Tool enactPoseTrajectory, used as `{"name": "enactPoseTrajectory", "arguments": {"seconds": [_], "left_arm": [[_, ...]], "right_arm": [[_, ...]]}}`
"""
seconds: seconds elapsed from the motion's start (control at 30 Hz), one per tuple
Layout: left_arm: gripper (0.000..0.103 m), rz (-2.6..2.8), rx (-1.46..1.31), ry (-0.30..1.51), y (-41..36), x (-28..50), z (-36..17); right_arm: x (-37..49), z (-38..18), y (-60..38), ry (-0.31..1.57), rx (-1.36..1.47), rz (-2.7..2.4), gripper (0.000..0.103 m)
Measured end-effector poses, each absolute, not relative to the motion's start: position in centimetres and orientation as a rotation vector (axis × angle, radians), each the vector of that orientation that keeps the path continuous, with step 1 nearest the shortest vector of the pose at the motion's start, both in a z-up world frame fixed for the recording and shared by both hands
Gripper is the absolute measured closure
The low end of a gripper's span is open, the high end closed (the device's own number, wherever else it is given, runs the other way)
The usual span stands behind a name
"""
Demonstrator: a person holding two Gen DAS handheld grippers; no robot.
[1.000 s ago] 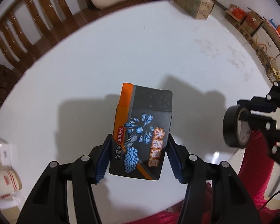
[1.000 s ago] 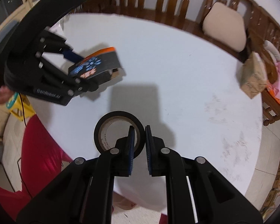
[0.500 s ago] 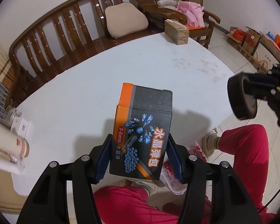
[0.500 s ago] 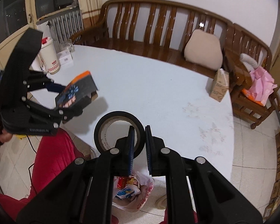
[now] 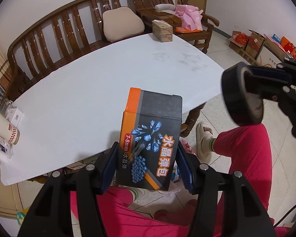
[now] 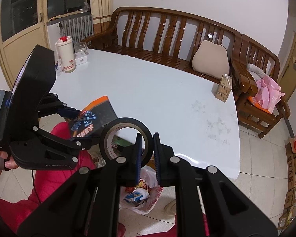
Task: Collect trash
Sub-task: 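Lift the card box and tape roll off the table, then carry the card box and tape roll down over the white bag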
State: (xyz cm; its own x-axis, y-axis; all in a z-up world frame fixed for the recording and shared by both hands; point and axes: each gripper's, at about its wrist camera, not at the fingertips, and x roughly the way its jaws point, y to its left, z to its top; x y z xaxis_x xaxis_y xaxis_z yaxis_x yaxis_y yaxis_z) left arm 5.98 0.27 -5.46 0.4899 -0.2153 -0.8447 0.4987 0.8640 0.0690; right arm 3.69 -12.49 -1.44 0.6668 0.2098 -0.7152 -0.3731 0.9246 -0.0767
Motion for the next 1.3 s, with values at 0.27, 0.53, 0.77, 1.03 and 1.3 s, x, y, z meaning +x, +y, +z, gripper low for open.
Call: {"name": "enactPoseTrajectory", "arguments": {"seconds": [0.27,0.53,0.77,1.03,1.3], "left_arm": [[0.048,-0.436,0.347,0.957,-0.6,3.1,-6.8],[0.048,-0.444,0.344,0.996,-1.3,2.5,-9.8],[0.048,-0.475,0.309,1.065,-1.3,3.5,-13.1],[0.048,-0.512,0.269,1.155,-1.6,5.1,-17.3],[0.048,-0.498,0.256,1.254,-2.4,7.2,-22.3]], "right_arm": [[0.9,-3.3,-12.5,0.793,-0.221,0.339,0.091],[-0.1,-6.2,-12.5,0.841,-0.213,0.340,0.091],[0.2,-8.9,-12.7,0.897,-0.187,0.336,0.091],[1.7,-12.0,-13.2,0.960,-0.161,0.316,0.091],[3.5,-16.9,-14.2,1.042,-0.127,0.290,0.091]]}}
